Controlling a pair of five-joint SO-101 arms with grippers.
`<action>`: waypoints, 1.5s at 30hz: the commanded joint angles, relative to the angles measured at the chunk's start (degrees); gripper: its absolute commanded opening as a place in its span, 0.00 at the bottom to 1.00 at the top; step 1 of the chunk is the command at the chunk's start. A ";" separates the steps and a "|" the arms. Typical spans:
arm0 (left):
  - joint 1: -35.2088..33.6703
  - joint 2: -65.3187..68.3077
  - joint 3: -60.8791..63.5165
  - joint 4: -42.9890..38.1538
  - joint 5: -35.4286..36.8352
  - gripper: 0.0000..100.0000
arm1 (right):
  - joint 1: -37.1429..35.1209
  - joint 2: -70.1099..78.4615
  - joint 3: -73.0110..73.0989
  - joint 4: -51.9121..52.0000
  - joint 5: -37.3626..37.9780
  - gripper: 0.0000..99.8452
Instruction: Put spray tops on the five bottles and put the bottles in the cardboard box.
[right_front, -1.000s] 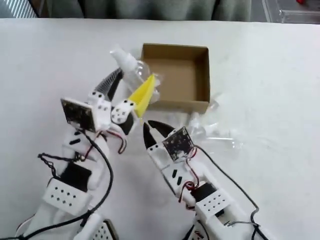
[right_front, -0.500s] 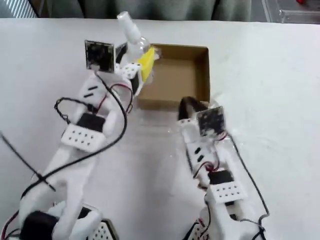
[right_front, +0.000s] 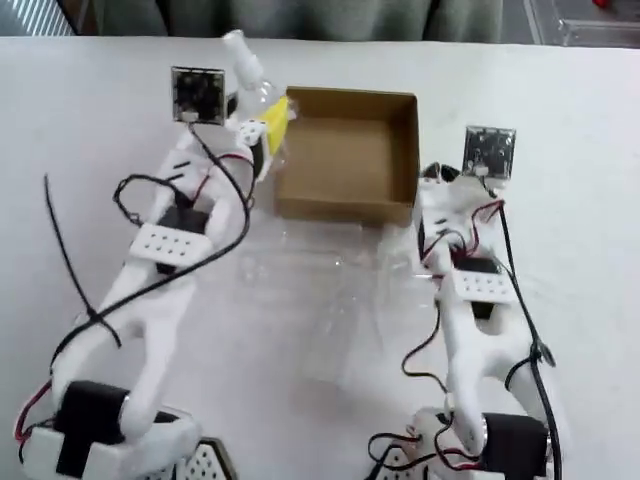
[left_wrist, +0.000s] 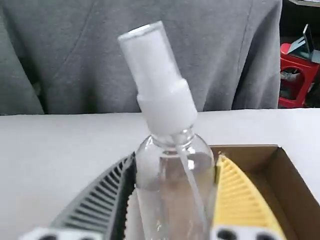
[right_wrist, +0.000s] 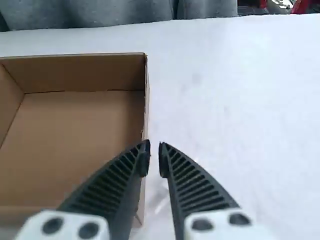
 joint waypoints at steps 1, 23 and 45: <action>-2.07 -8.04 1.67 -1.32 0.53 0.02 | -0.40 -1.01 -5.36 6.29 -0.53 0.06; -2.07 -9.19 -0.97 7.65 0.88 0.02 | -5.49 21.67 -21.80 14.11 5.19 0.12; -2.42 -9.36 0.44 7.65 0.88 0.02 | -11.30 23.34 -24.00 28.88 18.02 0.02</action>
